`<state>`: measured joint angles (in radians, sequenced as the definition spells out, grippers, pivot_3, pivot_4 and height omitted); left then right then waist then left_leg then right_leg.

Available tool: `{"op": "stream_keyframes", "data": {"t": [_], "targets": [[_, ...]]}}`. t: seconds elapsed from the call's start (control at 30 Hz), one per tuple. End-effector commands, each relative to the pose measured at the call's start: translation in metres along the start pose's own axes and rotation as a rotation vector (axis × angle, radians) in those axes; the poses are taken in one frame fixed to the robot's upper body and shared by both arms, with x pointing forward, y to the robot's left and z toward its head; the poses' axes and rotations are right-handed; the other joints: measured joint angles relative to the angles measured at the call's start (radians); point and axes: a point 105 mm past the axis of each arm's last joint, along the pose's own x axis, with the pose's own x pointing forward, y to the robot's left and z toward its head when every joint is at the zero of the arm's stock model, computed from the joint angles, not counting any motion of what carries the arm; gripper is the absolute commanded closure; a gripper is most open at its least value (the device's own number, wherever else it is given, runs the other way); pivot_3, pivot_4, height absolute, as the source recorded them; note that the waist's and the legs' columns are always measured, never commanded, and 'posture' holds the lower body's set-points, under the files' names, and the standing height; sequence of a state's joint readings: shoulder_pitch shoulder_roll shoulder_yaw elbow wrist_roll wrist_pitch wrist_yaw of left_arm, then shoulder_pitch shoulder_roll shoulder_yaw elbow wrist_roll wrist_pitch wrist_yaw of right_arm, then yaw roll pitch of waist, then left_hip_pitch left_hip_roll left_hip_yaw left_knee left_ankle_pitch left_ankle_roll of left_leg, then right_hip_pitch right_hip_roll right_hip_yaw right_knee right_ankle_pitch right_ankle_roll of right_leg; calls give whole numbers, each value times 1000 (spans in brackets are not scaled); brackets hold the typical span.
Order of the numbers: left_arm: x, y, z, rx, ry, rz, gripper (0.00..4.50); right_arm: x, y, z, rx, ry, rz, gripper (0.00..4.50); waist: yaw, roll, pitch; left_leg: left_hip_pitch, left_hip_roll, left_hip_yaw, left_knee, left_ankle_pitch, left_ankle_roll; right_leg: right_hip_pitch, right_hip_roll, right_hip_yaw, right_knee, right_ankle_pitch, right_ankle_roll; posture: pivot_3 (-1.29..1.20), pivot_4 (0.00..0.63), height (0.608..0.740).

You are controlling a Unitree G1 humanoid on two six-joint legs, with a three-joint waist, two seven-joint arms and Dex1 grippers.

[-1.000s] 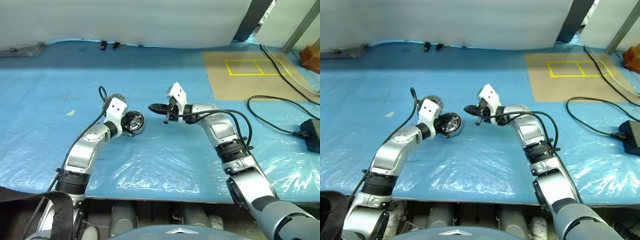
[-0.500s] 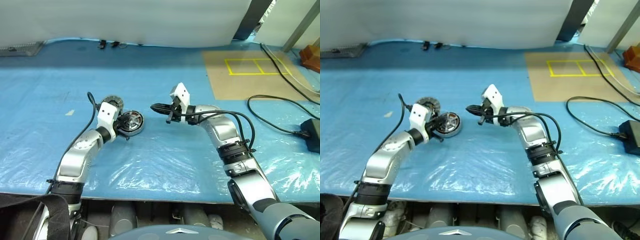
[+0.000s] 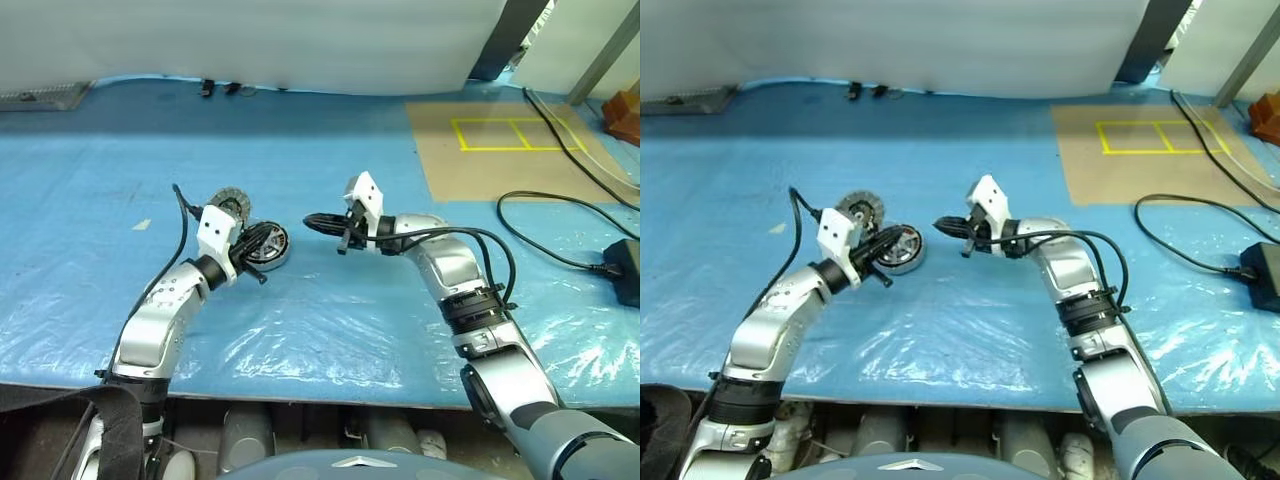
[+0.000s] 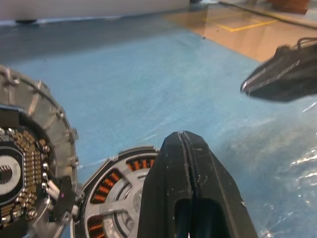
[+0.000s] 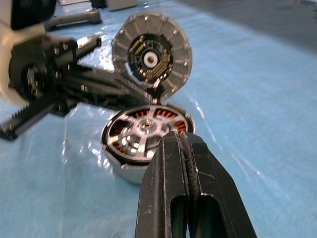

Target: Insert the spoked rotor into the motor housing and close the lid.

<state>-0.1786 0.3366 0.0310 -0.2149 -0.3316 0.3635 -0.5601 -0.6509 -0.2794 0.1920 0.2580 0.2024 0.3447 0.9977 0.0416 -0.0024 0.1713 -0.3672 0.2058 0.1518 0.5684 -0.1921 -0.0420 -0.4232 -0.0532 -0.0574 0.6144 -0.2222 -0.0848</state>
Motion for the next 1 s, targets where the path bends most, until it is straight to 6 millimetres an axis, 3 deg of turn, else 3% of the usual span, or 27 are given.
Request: {"op": "stream_keyframes", "data": {"t": [0.03, 0.27, 0.47, 0.57, 0.67, 0.83, 1.0], "targets": [[-15, 2, 21, 16, -103, 21, 4477, 1, 8, 15, -63, -46, 48, 4500, -3, 0, 0, 0, 0, 0, 0, 0, 0, 0, 0, 0, 0, 0, 0, 0, 150, 740], [-50, -5, 17, -16, -130, 8, 4477, -2, 20, 10, -136, -43, 115, 4500, 1, 0, 0, 1, 0, 0, -1, -1, 0, 0, 0, 0, -2, 0, 0, 0, 150, 740], [-71, 10, 1, -39, -89, 87, 4477, -3, 20, 9, -144, -31, 124, 4500, 2, 0, 0, 1, 0, 1, -2, -3, 3, 0, 0, 0, -2, 0, 0, 0, 150, 740], [-77, 27, -12, -26, -40, 162, 4477, -4, 21, 9, -139, -23, 137, 4500, 1, 0, 0, 2, 0, 0, -2, -3, 3, 0, 0, 0, -2, 0, 0, 0, 150, 740], [-77, 47, -26, 11, 27, 231, 4477, -7, 26, 8, -104, -8, 179, 4500, 1, 0, 0, 2, 0, 0, -2, -3, 3, 0, 1, 0, -2, 0, 0, 0, 150, 740], [-73, 72, -30, 33, 44, 288, 4477, -10, 30, 7, -105, 5, 197, 4500, 2, 0, 0, 2, 0, 0, -1, -2, 5, 1, 1, 0, -2, 0, 1, 0, 150, 740], [-53, 92, -17, 67, -3, 295, 4477, -10, 32, 6, -110, 5, 185, 4500, 4, 0, 0, 2, 0, 0, 0, -2, 5, 1, 1, 0, -1, 1, 1, 0, 150, 740]]}}
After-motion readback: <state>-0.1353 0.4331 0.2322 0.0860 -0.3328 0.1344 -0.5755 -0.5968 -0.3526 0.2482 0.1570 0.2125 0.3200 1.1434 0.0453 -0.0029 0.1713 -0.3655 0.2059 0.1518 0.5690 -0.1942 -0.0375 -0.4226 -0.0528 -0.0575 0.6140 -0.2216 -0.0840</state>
